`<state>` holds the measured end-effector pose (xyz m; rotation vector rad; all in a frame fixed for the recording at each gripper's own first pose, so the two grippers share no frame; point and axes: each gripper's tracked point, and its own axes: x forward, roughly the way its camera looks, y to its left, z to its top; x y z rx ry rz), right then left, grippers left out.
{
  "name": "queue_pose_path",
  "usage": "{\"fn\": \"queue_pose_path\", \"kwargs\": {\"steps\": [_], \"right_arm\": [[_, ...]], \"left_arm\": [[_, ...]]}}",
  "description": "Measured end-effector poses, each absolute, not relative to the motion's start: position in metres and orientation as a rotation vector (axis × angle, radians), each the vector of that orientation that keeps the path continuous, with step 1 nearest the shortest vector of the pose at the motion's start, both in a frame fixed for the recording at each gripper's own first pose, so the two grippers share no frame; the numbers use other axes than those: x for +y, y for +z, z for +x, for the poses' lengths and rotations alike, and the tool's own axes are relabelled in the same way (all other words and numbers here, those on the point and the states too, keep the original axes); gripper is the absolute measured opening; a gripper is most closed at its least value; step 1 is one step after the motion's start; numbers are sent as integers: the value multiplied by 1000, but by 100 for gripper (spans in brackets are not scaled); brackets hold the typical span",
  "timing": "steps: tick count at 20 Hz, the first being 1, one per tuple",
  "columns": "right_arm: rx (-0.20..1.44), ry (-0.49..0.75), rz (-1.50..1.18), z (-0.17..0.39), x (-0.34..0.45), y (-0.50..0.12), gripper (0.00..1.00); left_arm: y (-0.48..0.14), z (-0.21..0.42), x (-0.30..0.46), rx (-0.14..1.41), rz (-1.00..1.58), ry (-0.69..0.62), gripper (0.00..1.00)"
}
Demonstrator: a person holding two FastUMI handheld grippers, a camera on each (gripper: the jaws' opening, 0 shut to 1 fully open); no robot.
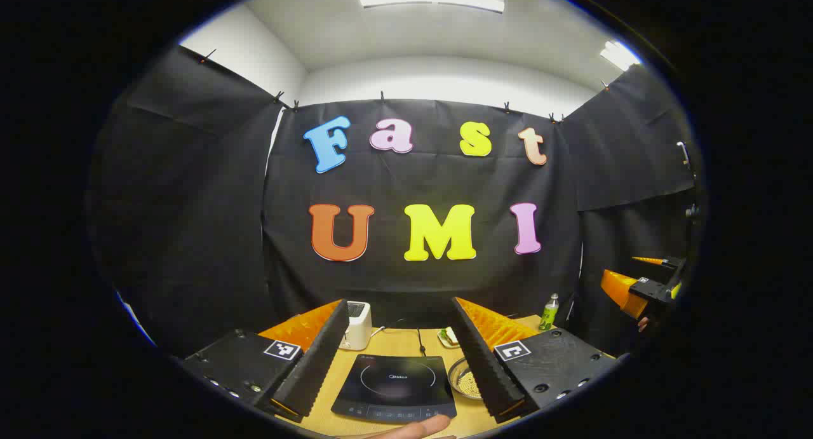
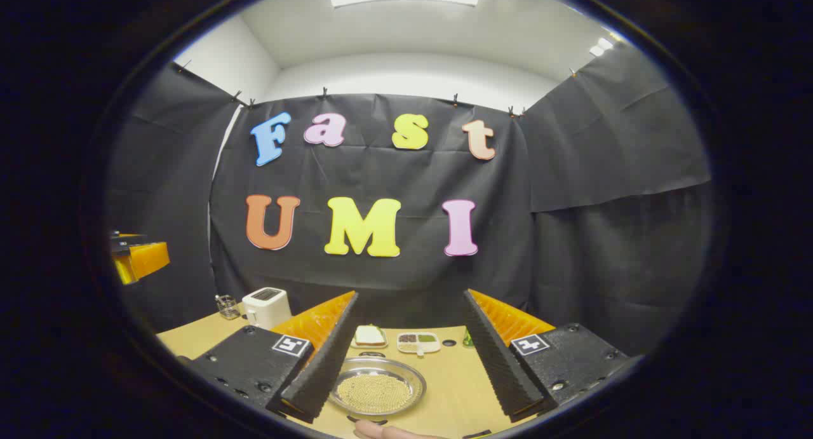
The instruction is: First push the handle of the pot to place it horizontally, then grasp the pot with both hands and set it on the induction cooktop.
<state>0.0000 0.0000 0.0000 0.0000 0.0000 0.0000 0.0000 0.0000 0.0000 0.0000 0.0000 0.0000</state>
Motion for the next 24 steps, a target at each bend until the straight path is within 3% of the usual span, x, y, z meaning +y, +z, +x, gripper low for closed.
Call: {"fn": "queue_pose_path", "kwargs": {"steps": [2, 3, 4, 15, 18, 22, 23, 24], "right_arm": [[-2, -1, 1, 0, -1, -1, 96], [-3, 2, 5, 1, 0, 0, 100], [0, 5, 8, 1, 1, -2, 96], [92, 15, 26, 24, 3, -31, 96], [170, 36, 72, 30, 14, -54, 84], [263, 67, 90, 45, 28, -88, 51], [279, 87, 91, 49, 34, -96, 48], [302, 109, 93, 54, 40, -107, 34]], "left_arm": [[0, 1, -2, -4, 1, 0, 95], [0, 1, -2, -6, 2, 0, 95], [0, 1, -2, -7, 4, 0, 95], [-7, 2, 3, -20, 22, 18, 95], [-14, 0, -1, -15, 22, 2, 95], [-21, -8, -11, -4, 7, -39, 95], [-21, -7, -7, -10, 30, -30, 94], [-25, -7, -6, -3, 50, -26, 94]]}}
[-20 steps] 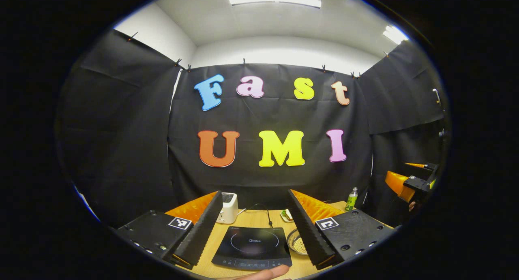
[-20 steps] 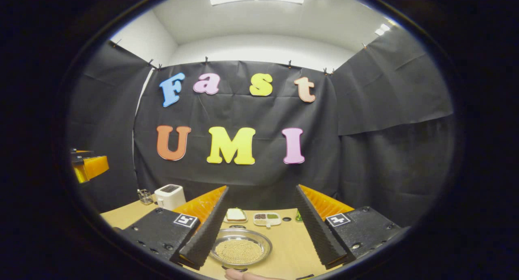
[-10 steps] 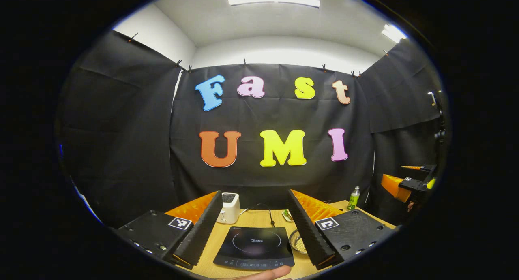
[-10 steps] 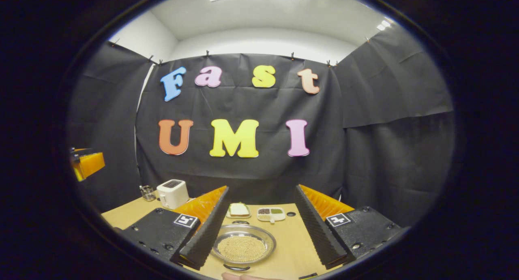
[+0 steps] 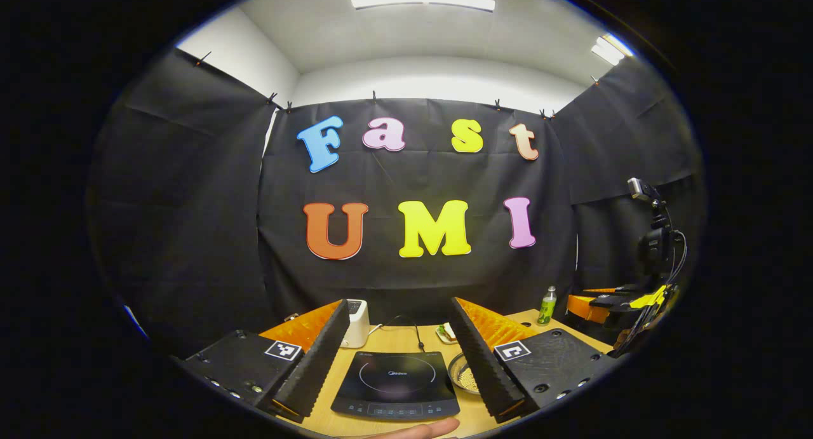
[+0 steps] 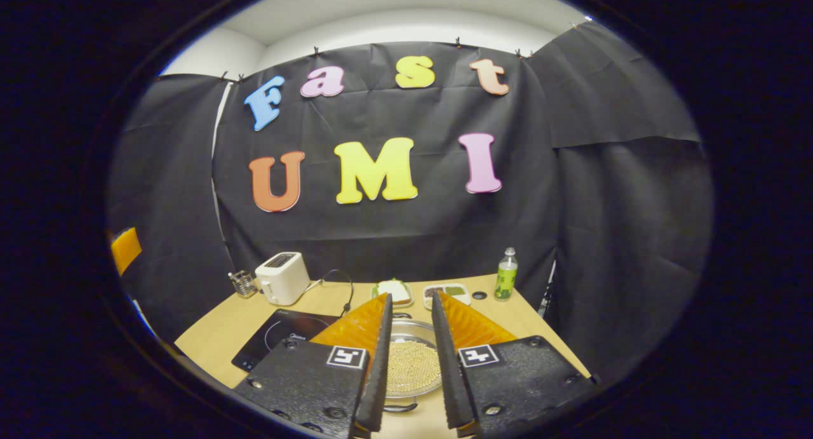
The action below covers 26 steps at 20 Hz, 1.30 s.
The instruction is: First push the handle of the pot to place it horizontally, then grasp the pot with both hands and set it on the induction cooktop.
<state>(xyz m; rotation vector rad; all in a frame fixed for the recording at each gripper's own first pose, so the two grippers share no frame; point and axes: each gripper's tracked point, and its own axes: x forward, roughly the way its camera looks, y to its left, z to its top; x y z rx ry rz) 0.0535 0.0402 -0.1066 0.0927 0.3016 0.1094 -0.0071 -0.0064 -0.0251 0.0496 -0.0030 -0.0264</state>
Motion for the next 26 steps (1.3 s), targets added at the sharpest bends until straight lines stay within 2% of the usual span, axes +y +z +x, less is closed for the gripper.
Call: {"fn": "queue_pose_path", "kwargs": {"steps": [1, 2, 3, 4, 5, 6, 13, 19, 20, 22, 26], "right_arm": [[327, 128, 89, 56, 45, -116, 35], [358, 148, 83, 59, 51, -129, 25], [390, 159, 74, 61, 56, -141, 25], [433, 168, 59, 62, 60, -156, 12], [472, 193, 56, 63, 69, -171, 6], [510, 213, 55, 58, 80, -184, 4], [813, 338, 52, 29, 121, -284, 4], [924, 336, 44, 20, 137, -337, 4], [941, 337, 54, 17, 141, -347, 1], [963, 350, 59, 13, 145, -360, 4], [982, 345, 12, 7, 140, -373, 4]], "left_arm": [[-31, -7, -9, 8, 59, -33, 95], [-36, -7, -12, 20, 59, -42, 95], [-37, -7, -12, 24, 54, -44, 94], [-38, -7, -10, 23, 50, -42, 95], [-38, -6, -7, 20, 47, -38, 96], [-39, -6, -5, 20, 44, -32, 96], [-53, -5, 12, 24, 55, -8, 96], [-55, -6, 25, 1, 102, 30, 96], [-53, -6, 27, -14, 114, 44, 96], [-52, -7, 28, -22, 142, 61, 96], [-62, -9, 11, 11, 139, 22, 96]]}}
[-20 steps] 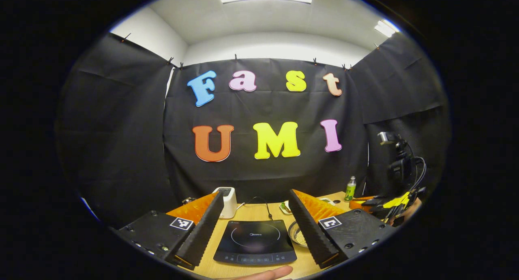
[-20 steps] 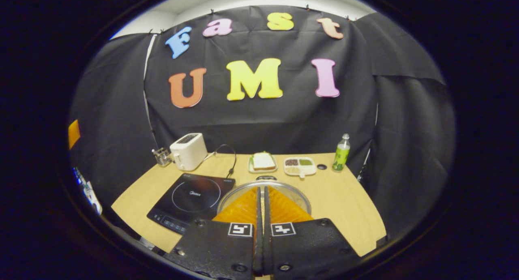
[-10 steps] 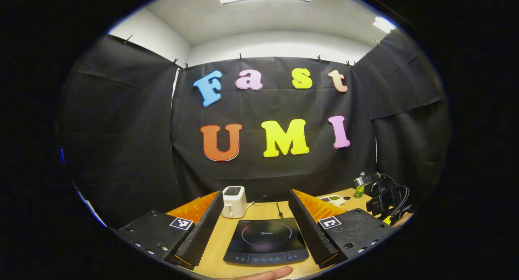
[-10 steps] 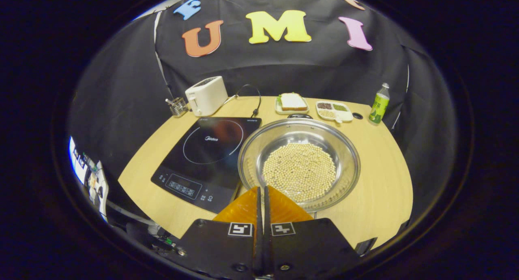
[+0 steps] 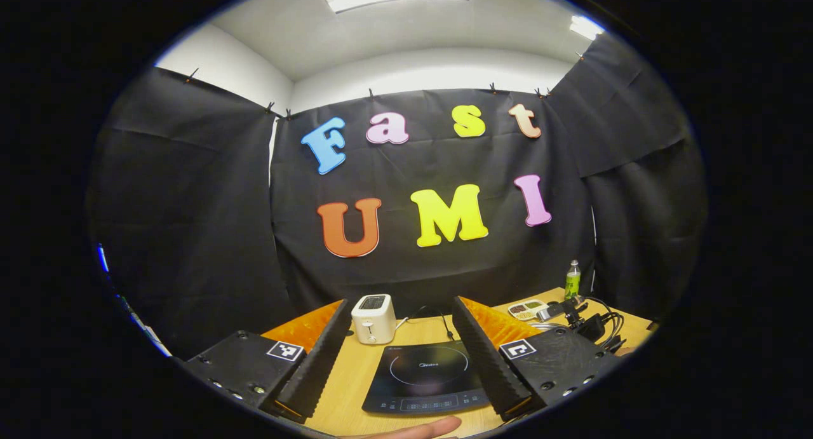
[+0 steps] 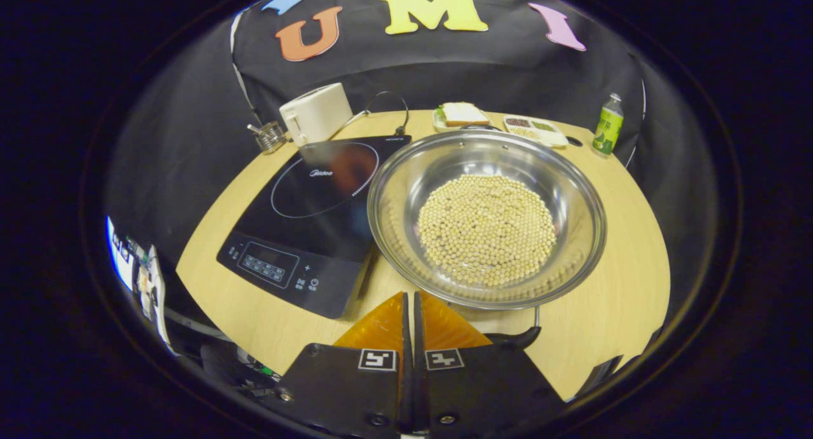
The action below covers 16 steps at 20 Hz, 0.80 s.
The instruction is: First push the handle of the pot to place it horizontally, then grasp the pot with both hands and set it on the induction cooktop.
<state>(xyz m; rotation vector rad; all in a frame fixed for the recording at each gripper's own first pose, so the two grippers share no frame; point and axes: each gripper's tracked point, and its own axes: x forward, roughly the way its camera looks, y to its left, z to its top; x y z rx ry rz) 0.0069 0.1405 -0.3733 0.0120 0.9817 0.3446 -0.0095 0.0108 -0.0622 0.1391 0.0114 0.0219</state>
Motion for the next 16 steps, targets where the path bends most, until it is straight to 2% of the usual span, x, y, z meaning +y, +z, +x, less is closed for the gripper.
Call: {"fn": "queue_pose_path", "kwargs": {"steps": [1, 2, 4, 6, 10, 11, 16], "right_arm": [[994, 352, 5, 3, 139, -373, 1], [1005, 352, 7, 1, 141, -379, 4], [1024, 361, 10, -3, 139, -382, 1], [1026, 360, 10, -4, 136, -382, 4], [1019, 349, -10, -4, 122, -384, 4], [1018, 345, -15, -3, 118, -384, 1], [1015, 348, 9, 0, 96, -385, 4]], "left_arm": [[-61, -9, 12, 11, 134, 22, 96], [-61, -8, 11, 11, 127, 22, 96], [-64, -9, 9, 19, 112, 17, 96], [-62, -11, 10, 19, 103, 17, 96], [-52, -13, 13, 0, 88, 16, 96], [-50, -13, 13, -5, 84, 16, 96], [-42, -16, 11, -14, 58, 17, 96]]}}
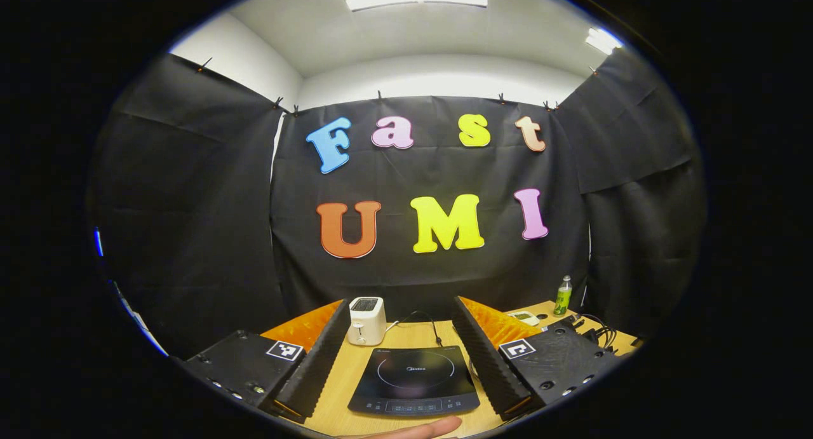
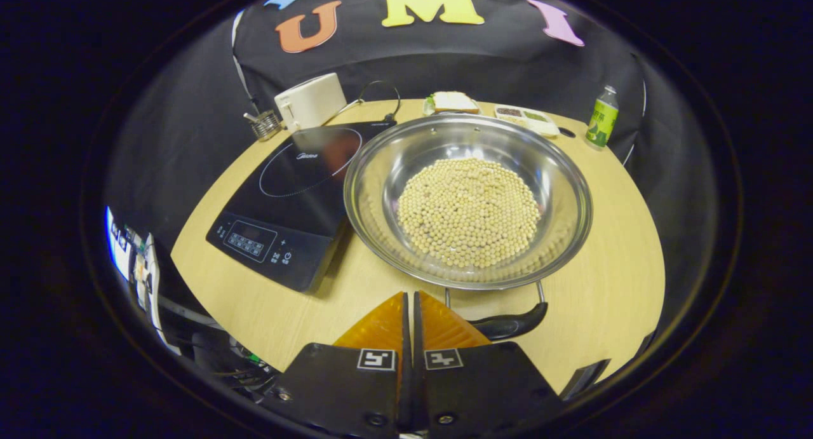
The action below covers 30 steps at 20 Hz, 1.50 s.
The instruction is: First push the handle of the pot to place it horizontally, then grasp the pot with both hands and set it on the induction cooktop.
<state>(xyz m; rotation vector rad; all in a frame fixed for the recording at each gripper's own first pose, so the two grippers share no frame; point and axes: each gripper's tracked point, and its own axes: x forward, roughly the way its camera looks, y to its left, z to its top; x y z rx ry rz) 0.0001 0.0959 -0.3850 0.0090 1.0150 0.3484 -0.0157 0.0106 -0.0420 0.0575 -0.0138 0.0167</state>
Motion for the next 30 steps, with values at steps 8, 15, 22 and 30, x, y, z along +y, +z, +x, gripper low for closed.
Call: {"fn": "queue_pose_path", "kwargs": {"steps": [8, 15, 22, 30], "right_arm": [[1024, 327, 20, 7, 51, -387, 4], [1020, 293, 27, 15, 20, -387, 4], [1034, 263, 22, 20, -10, -392, 4], [1022, 192, 39, 44, -48, -393, 4]], "left_arm": [[-39, -14, -6, -15, 62, -10, 96], [-38, -15, -16, -16, 59, -24, 96], [-39, -17, -21, -20, 61, -34, 96], [-39, -18, -36, -23, 8, -74, 96]]}}
